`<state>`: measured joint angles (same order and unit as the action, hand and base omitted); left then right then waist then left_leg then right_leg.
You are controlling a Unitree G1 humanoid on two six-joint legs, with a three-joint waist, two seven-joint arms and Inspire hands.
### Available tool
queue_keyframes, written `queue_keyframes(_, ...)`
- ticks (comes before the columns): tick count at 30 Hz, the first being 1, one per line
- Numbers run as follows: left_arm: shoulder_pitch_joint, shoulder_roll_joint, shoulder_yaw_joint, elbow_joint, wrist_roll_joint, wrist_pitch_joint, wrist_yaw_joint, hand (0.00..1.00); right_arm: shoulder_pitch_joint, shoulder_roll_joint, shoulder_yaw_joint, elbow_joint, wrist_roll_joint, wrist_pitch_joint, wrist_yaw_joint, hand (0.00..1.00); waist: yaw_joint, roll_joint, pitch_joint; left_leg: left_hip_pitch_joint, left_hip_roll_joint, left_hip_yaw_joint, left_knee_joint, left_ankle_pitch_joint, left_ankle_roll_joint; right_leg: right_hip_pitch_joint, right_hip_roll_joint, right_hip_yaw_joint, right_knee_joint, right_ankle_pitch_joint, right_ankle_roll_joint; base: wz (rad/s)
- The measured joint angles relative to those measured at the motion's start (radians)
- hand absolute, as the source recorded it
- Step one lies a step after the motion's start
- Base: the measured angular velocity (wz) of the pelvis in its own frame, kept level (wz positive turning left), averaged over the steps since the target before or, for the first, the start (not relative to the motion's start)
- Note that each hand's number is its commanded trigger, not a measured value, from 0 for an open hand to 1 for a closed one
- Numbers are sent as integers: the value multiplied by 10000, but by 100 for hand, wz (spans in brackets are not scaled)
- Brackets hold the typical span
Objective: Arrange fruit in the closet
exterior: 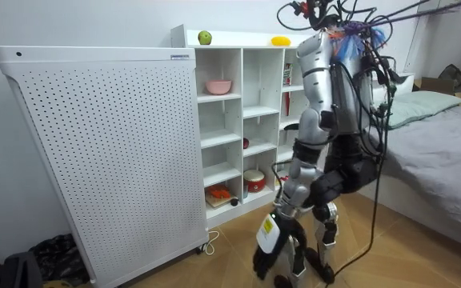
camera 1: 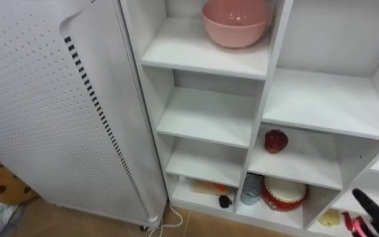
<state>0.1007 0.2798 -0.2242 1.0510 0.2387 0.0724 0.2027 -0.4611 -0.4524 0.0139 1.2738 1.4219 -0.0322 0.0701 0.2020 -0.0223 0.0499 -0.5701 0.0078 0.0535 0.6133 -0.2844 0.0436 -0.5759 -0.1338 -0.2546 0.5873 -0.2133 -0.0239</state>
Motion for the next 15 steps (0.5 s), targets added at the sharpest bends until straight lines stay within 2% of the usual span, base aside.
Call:
queue_keyframes(2,93,-40,291,25,-42,-3,41,0,613,315,3,-2,-77,4,186,0,-181,54,-38,676,17,-1,-506,110,-19,813,152,-181,-712,146,49,8)
queue_keyframes(4,104,-150,631,39,10,-16,139,0,1332,651,9,31,-167,3,271,0,-365,11,-95,1462,19,5,-1243,207,-26,1585,201,-258,-1323,223,150,13)
queue_keyframes(5,136,-301,862,76,111,-77,272,0,1841,893,9,41,-319,2,396,0,-420,11,-156,1946,10,17,-1642,246,-19,2041,242,-317,-1686,264,214,8)
queue_keyframes(6,264,-421,967,66,305,-149,310,0,2334,1156,12,121,-604,6,551,0,-581,73,-267,2326,12,4,-1914,281,-18,2555,309,-455,-2115,339,267,9)
queue_keyframes(8,540,-494,1082,-95,400,-299,373,0,3044,1548,28,139,-1106,70,660,0,-740,27,-389,2995,-17,72,-2480,394,-4,3137,328,-456,-2544,391,350,0)
queue_keyframes(11,879,-717,1588,-127,476,-442,606,0,4025,1940,117,140,-2011,114,880,0,-929,-12,-459,4129,-29,271,-3251,445,-2,4062,414,-477,-3103,439,440,-18)
queue_keyframes(12,929,-752,1726,-104,479,-477,704,0,4344,2098,139,139,-2411,117,906,0,-1097,-61,-487,4462,-19,301,-3456,445,-3,4385,468,-463,-3320,460,474,-10)
queue_keyframes(15,954,-871,2124,-68,481,-535,813,0,4960,2436,136,157,-3717,115,920,0,-1321,-197,-484,5338,-3,403,-3911,446,-5,5250,558,-465,-3742,486,519,-6)
